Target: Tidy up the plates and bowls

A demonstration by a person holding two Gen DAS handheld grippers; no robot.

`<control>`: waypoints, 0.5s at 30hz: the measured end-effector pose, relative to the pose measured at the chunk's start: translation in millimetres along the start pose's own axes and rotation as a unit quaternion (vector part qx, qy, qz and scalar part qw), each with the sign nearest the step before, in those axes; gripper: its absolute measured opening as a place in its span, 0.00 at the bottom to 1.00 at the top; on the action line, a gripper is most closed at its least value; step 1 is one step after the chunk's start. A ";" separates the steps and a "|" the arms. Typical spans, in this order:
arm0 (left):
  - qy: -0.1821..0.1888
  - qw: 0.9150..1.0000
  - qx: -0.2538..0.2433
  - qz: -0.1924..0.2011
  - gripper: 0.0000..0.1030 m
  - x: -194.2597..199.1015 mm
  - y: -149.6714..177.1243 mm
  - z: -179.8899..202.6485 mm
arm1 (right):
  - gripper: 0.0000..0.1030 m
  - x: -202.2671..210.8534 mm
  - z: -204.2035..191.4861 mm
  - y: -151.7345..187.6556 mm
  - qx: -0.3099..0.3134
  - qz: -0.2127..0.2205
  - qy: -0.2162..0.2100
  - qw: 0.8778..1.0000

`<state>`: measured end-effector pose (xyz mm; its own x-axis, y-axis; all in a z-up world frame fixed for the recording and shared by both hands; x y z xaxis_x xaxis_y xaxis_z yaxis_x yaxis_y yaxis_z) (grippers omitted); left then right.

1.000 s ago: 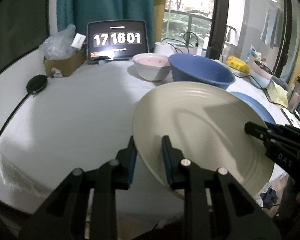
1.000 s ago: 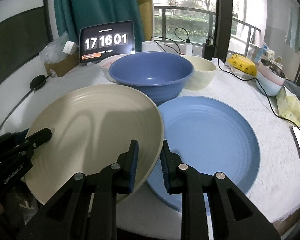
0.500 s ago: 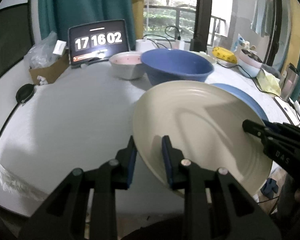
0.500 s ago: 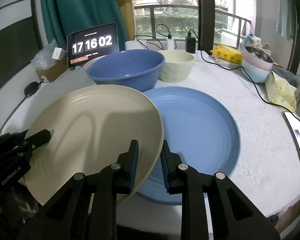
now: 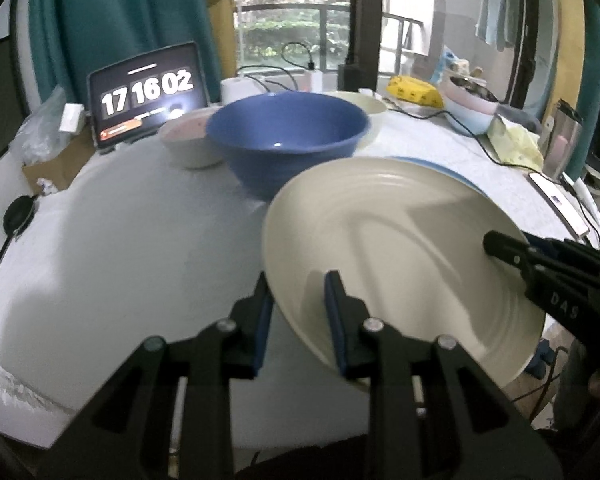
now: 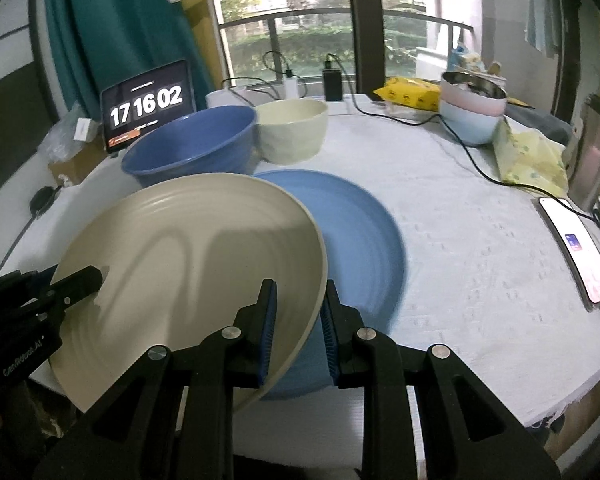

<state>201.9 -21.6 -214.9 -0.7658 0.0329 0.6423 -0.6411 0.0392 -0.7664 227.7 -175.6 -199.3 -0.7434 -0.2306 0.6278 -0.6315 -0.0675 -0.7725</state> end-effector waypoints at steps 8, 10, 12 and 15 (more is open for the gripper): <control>0.008 1.000 -0.015 -0.007 0.26 -16.1 -11.6 22.5 | 0.23 -5.4 26.7 -5.2 -0.020 0.001 0.010 1.000; 0.011 1.000 -0.015 -0.009 0.26 -19.4 -13.3 25.9 | 0.23 -6.9 31.3 -6.8 -0.022 0.001 0.011 1.000; 0.013 1.000 -0.017 -0.012 0.26 -24.1 -14.6 29.5 | 0.23 -9.0 35.6 -7.9 -0.024 -0.001 0.014 1.000; 0.015 1.000 -0.017 -0.016 0.26 -30.2 -16.1 33.5 | 0.23 -11.9 40.9 -9.2 -0.026 -0.002 0.015 1.000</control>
<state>233.6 -56.6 -222.2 -0.7424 0.0603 0.6672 -0.6632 0.0744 -0.7447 251.4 -211.8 -203.6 -0.7472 -0.2003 0.6337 -0.6439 -0.0181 -0.7649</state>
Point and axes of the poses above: each gripper's, at about its wrist camera, not at the fingertips, and x roughly against the way its jaws point, z to its right, y to its underside, the point moved 9 cm from there along -x, roughly the way its jaws point, and after that the axes turned 4 degrees about z, right-handed, at the moved point
